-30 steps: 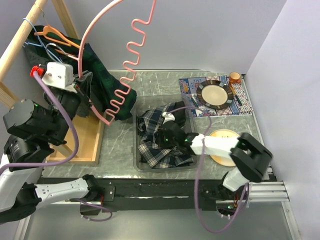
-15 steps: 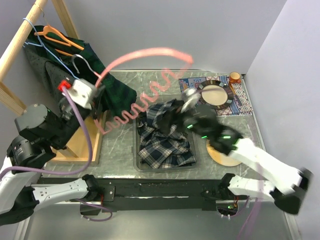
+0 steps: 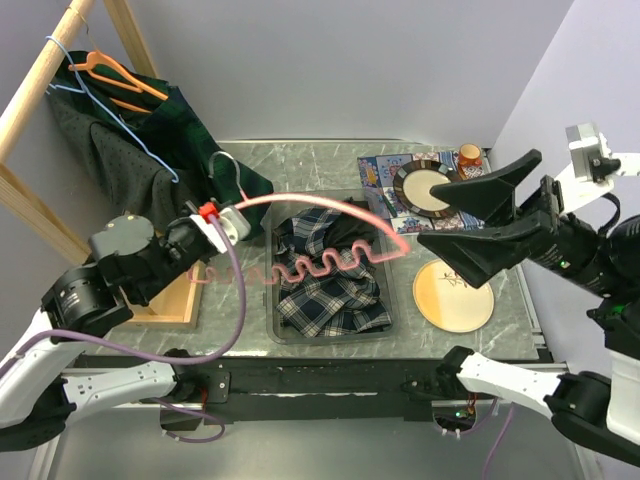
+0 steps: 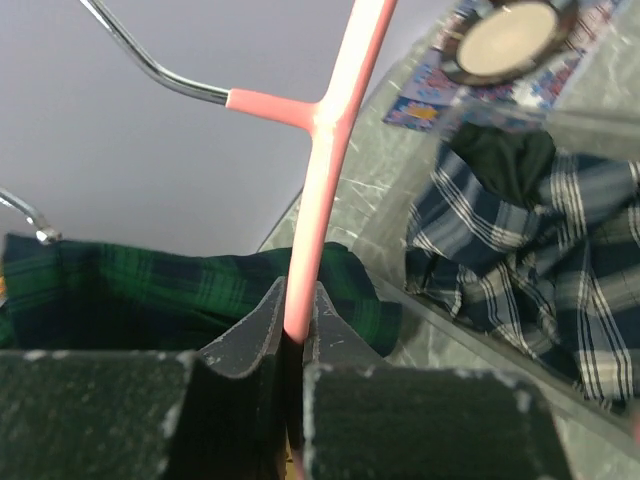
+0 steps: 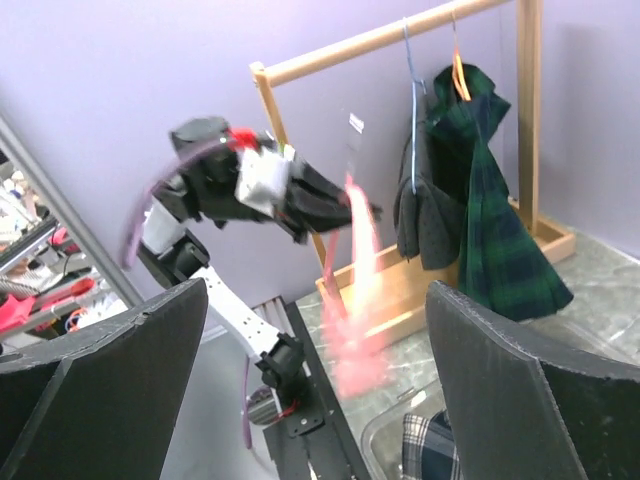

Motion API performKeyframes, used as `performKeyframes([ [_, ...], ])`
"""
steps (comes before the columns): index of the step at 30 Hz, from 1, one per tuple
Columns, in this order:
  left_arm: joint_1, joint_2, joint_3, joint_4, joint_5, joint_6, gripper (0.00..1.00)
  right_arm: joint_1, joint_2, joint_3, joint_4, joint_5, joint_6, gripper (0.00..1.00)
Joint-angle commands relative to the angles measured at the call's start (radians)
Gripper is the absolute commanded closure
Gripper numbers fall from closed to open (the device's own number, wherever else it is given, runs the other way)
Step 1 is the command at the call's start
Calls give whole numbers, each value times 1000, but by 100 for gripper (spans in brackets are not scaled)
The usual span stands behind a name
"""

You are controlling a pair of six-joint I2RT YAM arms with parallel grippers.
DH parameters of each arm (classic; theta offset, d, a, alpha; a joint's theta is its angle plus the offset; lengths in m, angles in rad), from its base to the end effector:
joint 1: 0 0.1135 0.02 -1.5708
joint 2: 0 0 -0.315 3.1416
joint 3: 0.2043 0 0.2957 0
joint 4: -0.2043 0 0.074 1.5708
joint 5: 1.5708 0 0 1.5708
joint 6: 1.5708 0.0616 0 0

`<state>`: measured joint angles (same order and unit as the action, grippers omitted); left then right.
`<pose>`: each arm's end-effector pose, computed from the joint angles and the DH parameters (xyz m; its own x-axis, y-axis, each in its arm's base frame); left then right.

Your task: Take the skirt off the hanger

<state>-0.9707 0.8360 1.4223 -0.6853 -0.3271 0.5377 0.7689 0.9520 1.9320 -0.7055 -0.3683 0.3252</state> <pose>0.1002 -0.1114 0.5443 0.2599 0.4791 -0.8384 0.5448 0.6442 0.5369 0.0387 0.0683 0.6796 -0.1022 0.3158 -0.9433 -0.9130 0.3468 0.2151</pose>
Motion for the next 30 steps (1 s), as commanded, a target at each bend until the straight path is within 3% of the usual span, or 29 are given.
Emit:
performKeyframes([
  [1,-2,-26,-14,44,37,83,99,-3,102,16,-126,-90,-26,4],
  [7,-2,-23,-11,66,40,100,99,-2,117,-73,-97,-95,-21,10],
  [10,-2,-23,-13,66,37,105,99,-2,136,-111,-100,-109,-26,19],
  [12,-2,-23,-11,66,27,110,99,-2,136,-139,-89,-124,-25,30],
  [15,-3,-23,4,60,29,114,99,0,113,-195,-60,-107,-28,59],
  [16,-2,-18,10,59,34,113,99,-2,93,-227,-37,-109,-31,77],
  [18,-2,-14,29,52,31,114,99,-2,74,-248,-12,-109,-32,100],
  [20,-2,-2,47,61,8,117,99,0,41,-290,55,-130,-18,100],
  [21,-3,3,52,72,-3,117,94,-2,19,-306,81,-136,-15,100],
  [22,-2,3,55,87,-18,111,63,0,7,-339,137,-135,-11,100],
  [24,-3,-1,72,128,-15,107,43,-2,-33,-390,204,-110,-17,100],
  [25,-2,-3,79,138,-7,101,10,-2,-50,-459,290,-91,-26,100],
  [26,-2,-6,95,151,5,94,0,0,-65,-493,329,-78,-31,100],
  [30,-2,-14,156,217,16,41,3,-2,-81,-528,368,-8,-52,100],
])
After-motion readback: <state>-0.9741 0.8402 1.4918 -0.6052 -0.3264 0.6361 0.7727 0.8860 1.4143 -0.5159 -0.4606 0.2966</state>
